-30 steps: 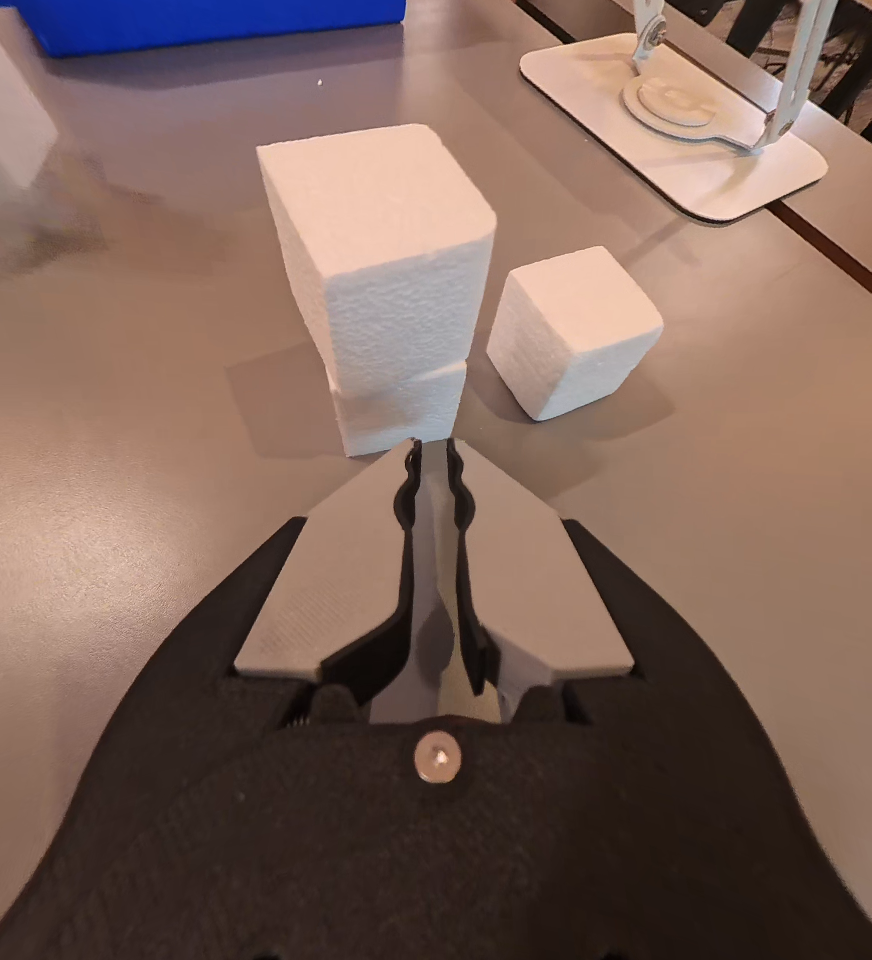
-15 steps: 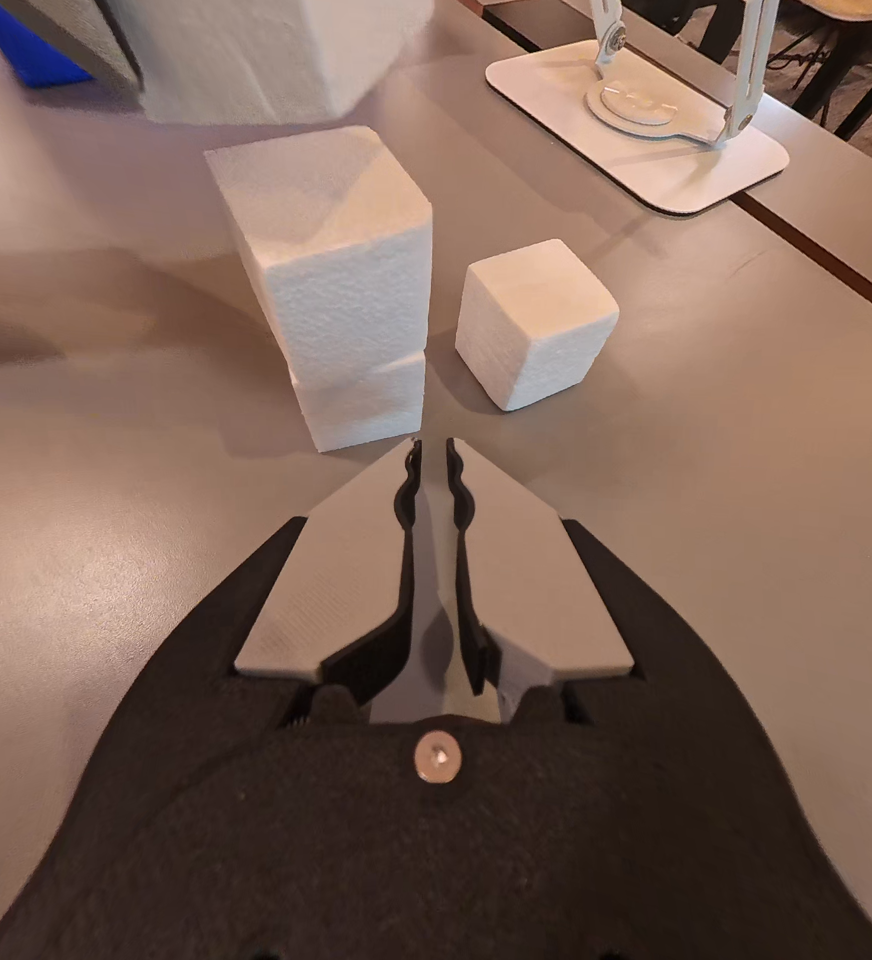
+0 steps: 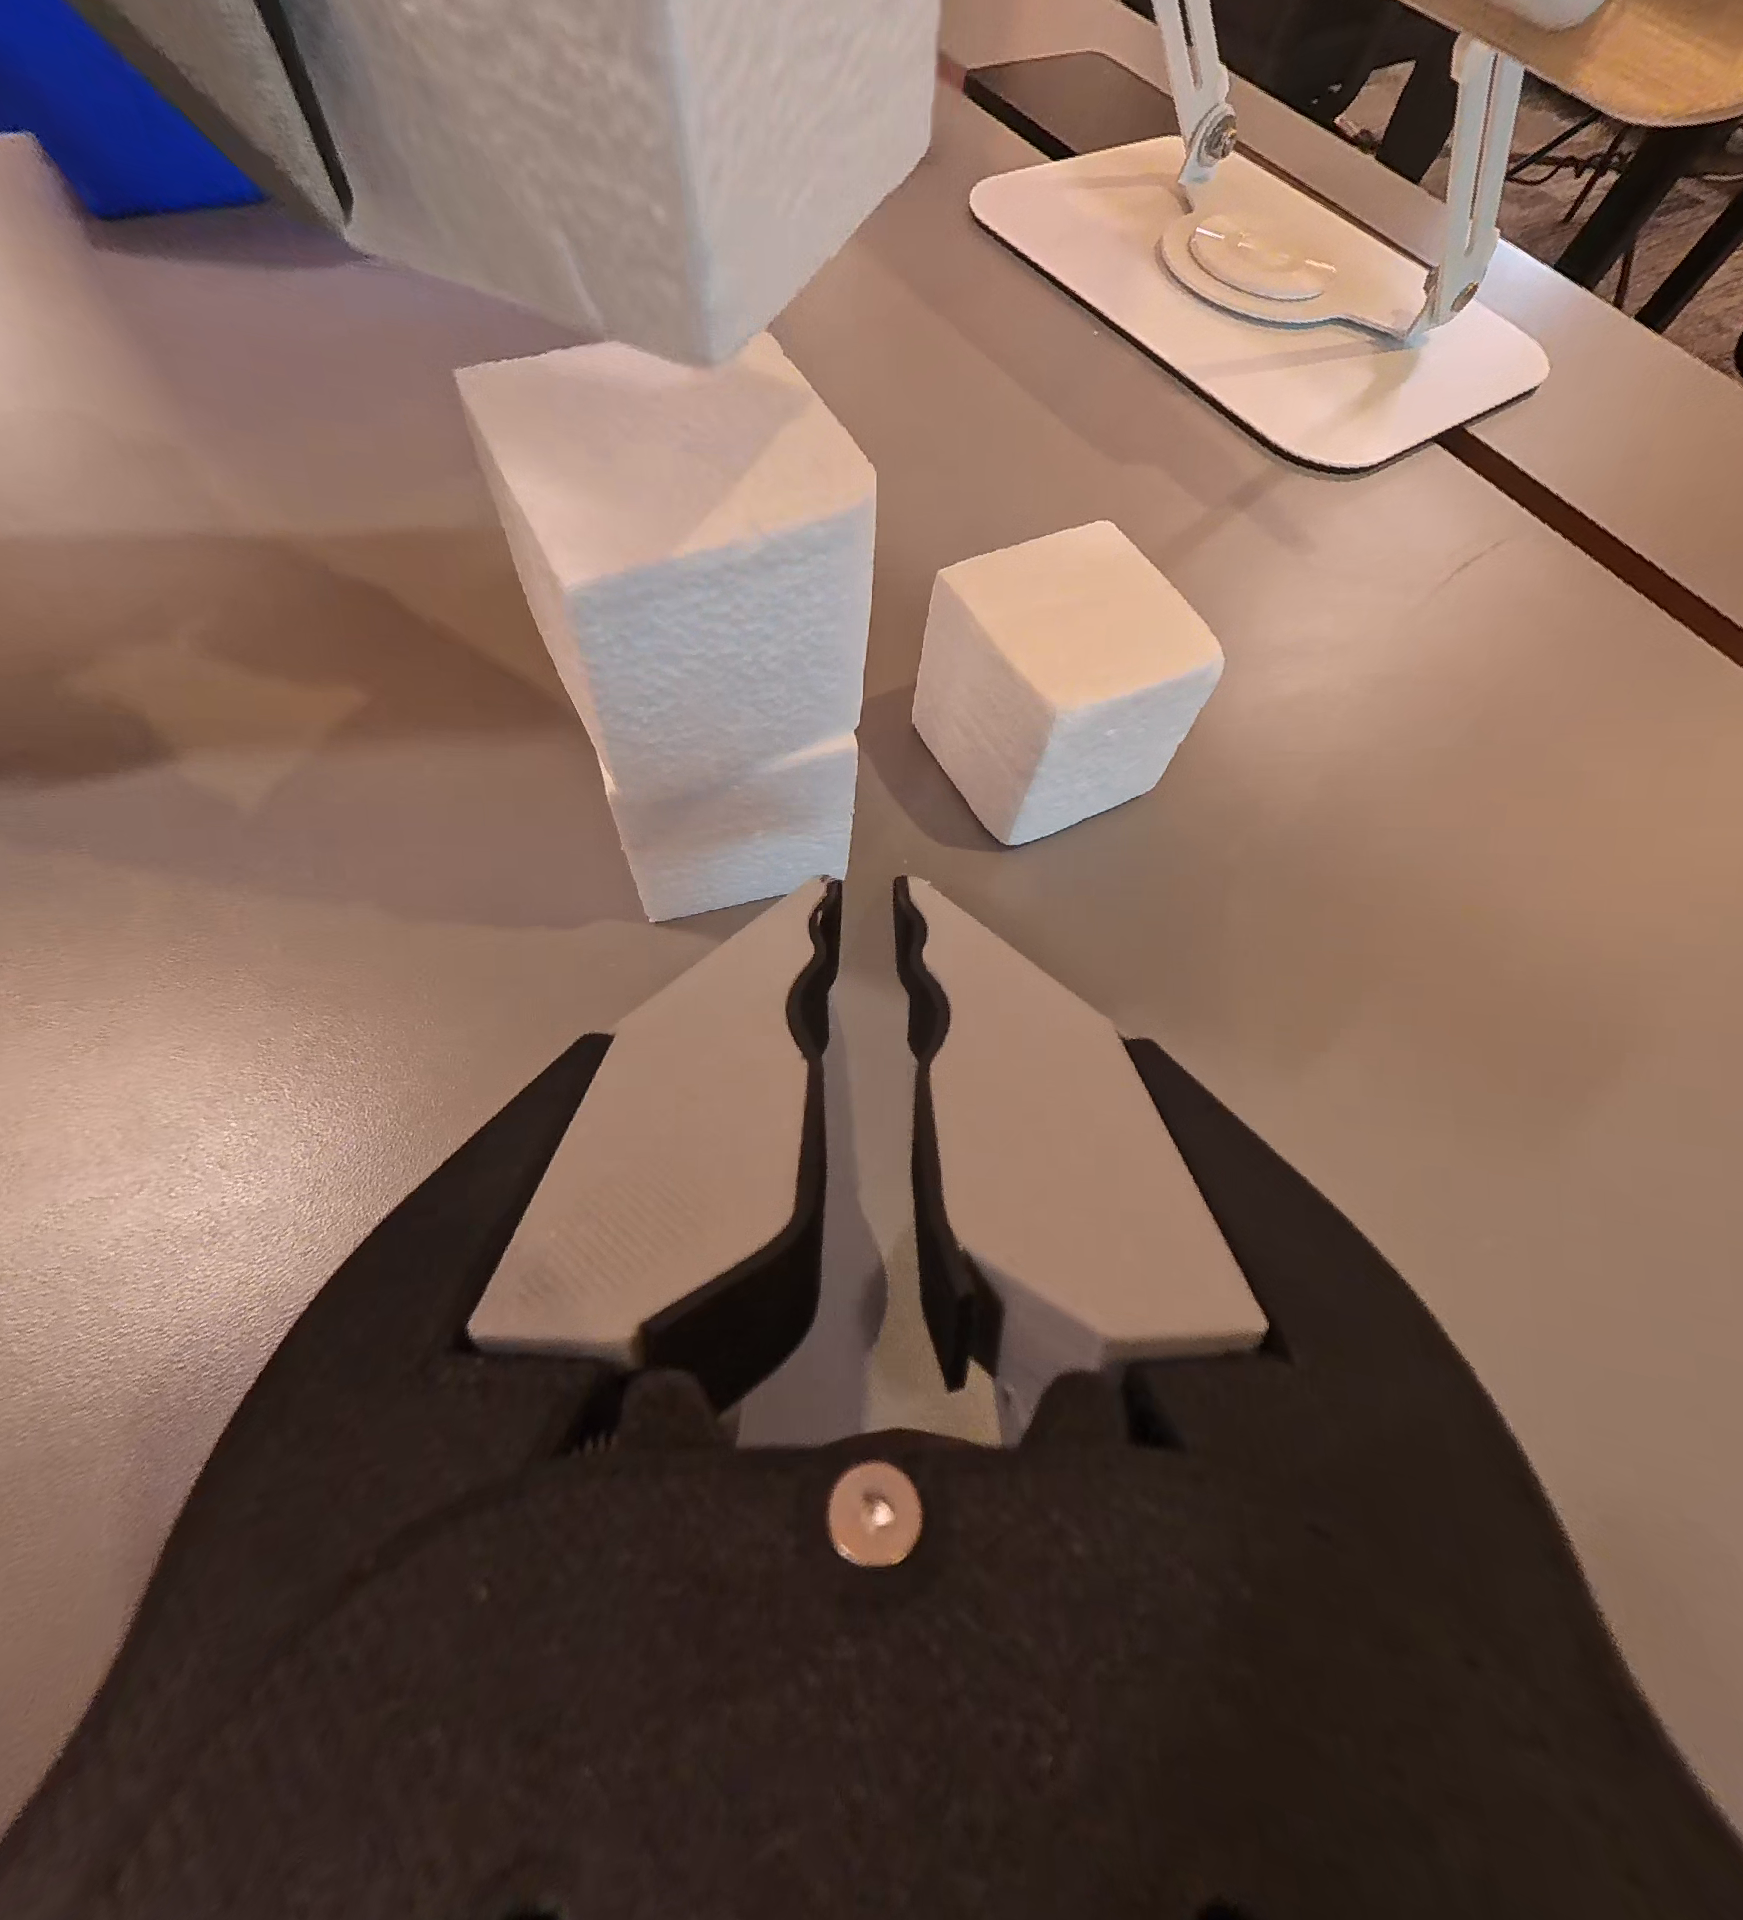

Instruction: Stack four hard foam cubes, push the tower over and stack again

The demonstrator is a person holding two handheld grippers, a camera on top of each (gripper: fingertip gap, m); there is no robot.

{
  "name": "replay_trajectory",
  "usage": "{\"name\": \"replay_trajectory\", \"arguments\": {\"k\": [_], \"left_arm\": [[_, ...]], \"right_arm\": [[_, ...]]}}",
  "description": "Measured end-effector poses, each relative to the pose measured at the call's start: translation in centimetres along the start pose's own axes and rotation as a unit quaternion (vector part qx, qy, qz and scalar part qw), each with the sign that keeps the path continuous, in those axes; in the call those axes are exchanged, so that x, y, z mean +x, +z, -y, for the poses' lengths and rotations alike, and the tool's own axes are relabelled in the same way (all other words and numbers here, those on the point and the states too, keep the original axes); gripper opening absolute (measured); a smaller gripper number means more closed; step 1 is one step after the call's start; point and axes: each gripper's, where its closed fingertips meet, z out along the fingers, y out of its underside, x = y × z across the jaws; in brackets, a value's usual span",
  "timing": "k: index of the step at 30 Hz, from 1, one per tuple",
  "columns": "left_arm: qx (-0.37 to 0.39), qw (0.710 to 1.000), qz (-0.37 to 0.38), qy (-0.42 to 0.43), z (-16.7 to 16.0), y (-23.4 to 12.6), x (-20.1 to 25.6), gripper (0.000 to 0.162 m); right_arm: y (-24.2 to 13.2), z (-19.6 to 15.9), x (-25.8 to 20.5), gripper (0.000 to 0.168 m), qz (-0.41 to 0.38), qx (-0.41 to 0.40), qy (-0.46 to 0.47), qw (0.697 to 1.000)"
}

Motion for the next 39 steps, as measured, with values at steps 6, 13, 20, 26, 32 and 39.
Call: {"name": "replay_trajectory", "arguments": {"k": [6, 13, 20, 26, 32, 39], "left_arm": [[-0.013, 1.0, -0.003, -0.017, -0.8, 0.3, 0.2, 0.061], [-0.029, 0.999, -0.007, -0.023, -1.4, 1.2, 0.2, 0.061], [-0.018, 0.999, -0.014, -0.033, -1.1, 1.6, 0.0, 0.061], [-0.025, 0.999, -0.013, -0.033, -1.4, 1.7, -0.2, 0.061], [-0.023, 0.999, -0.018, -0.035, -1.5, 2.2, 0.1, 0.062], [-0.025, 0.999, -0.014, -0.043, -1.5, 2.3, -0.2, 0.074]], "right_arm": [[0.1, -0.1, 0.1, 0.007, -0.002, -0.004, 0.007, 1.0], [0.0, -0.1, 0.2, 0.007, -0.004, -0.002, 0.006, 1.0], [0.0, 0.0, 0.1, 0.007, -0.003, 0.0, 0.005, 1.0], [-0.1, 0.2, 0.1, 0.007, -0.002, 0.002, 0.004, 1.0], [-0.2, 0.3, 0.0, 0.007, -0.002, 0.003, 0.002, 1.0], [-0.2, 0.4, 0.0, 0.007, -0.002, 0.005, 0.002, 1.0]]}}
